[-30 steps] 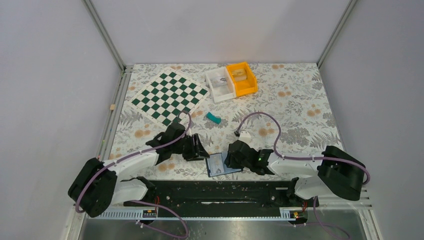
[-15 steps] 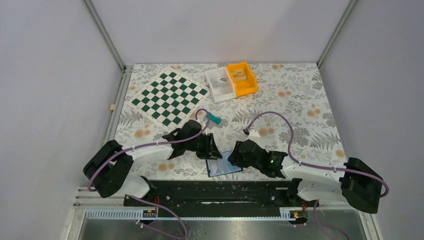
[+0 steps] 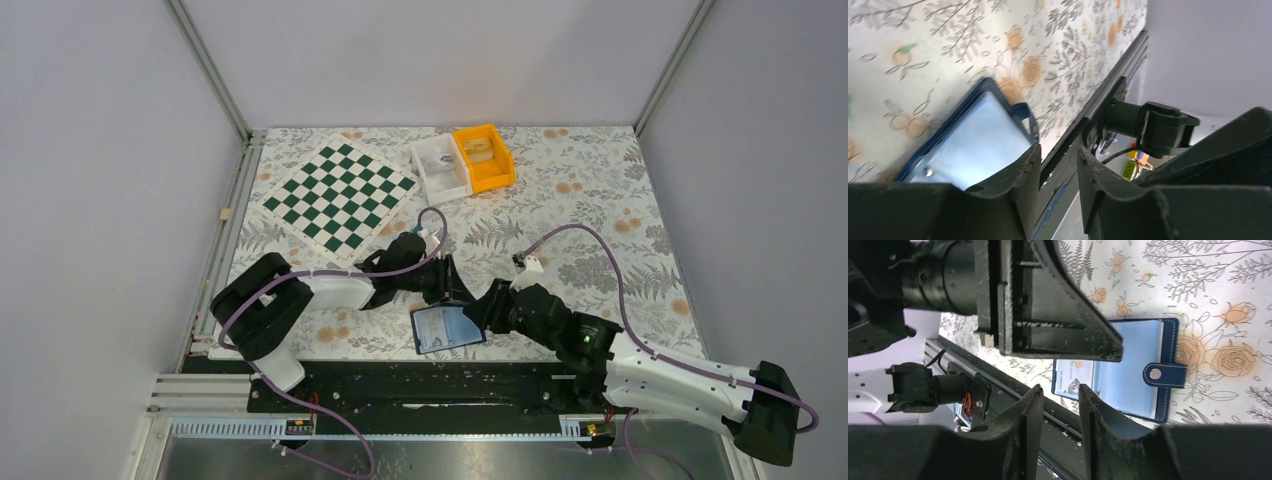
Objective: Take the credit cards out of the card holder
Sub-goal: Remove the credit card from the card holder.
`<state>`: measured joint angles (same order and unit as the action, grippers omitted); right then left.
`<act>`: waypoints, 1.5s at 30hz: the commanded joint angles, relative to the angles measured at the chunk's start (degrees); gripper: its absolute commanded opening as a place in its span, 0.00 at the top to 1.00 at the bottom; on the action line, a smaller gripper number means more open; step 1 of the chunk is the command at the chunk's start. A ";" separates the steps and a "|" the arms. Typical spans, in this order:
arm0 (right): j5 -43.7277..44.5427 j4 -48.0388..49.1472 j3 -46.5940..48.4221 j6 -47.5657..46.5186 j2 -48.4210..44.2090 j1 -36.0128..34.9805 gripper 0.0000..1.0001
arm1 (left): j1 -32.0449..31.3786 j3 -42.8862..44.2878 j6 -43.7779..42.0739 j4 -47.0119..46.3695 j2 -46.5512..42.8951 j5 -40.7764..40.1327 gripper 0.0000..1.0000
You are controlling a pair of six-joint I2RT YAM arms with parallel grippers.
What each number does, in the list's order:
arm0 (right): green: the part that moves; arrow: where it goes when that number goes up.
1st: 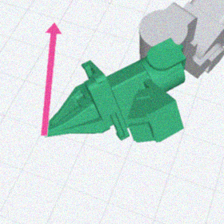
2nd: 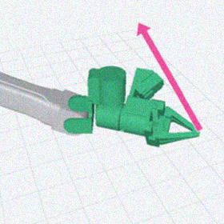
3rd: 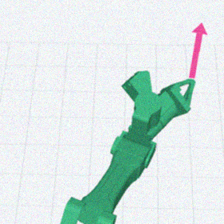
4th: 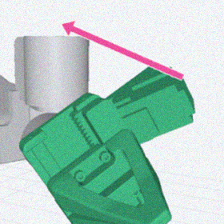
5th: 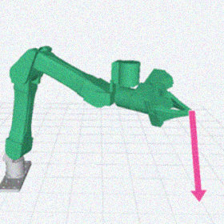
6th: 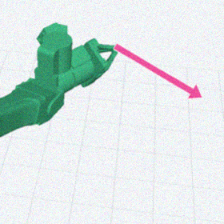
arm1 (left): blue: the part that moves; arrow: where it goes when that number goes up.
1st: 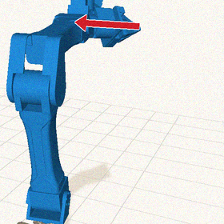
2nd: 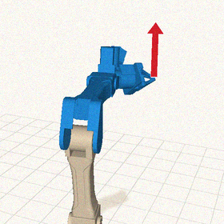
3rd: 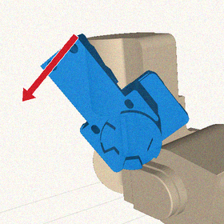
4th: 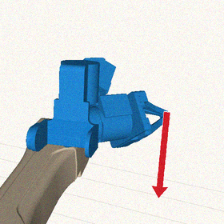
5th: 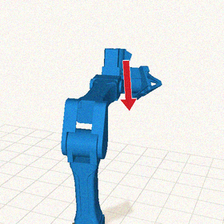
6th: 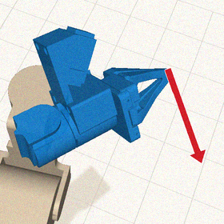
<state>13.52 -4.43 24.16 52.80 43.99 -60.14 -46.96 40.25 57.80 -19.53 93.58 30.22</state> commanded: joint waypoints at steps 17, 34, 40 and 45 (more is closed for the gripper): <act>-9.90 20.83 -3.53 -1.25 19.39 0.37 0.65 | 6.65 3.48 -9.05 21.54 -16.15 -11.18 0.62; -22.83 31.07 -1.42 -2.34 31.72 5.92 0.64 | 6.64 -16.44 -5.97 11.14 -23.28 -7.53 0.80; -23.08 30.99 -2.20 -2.41 32.30 6.93 0.62 | 6.62 -18.00 -6.57 8.50 -20.40 -7.91 0.87; -23.59 33.04 -3.04 -2.58 34.54 7.64 0.62 | 6.48 -18.55 -7.05 7.46 -17.49 -8.34 0.89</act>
<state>-8.67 25.06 20.71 51.24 76.62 -53.32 -40.18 22.39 51.27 -7.38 74.26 21.45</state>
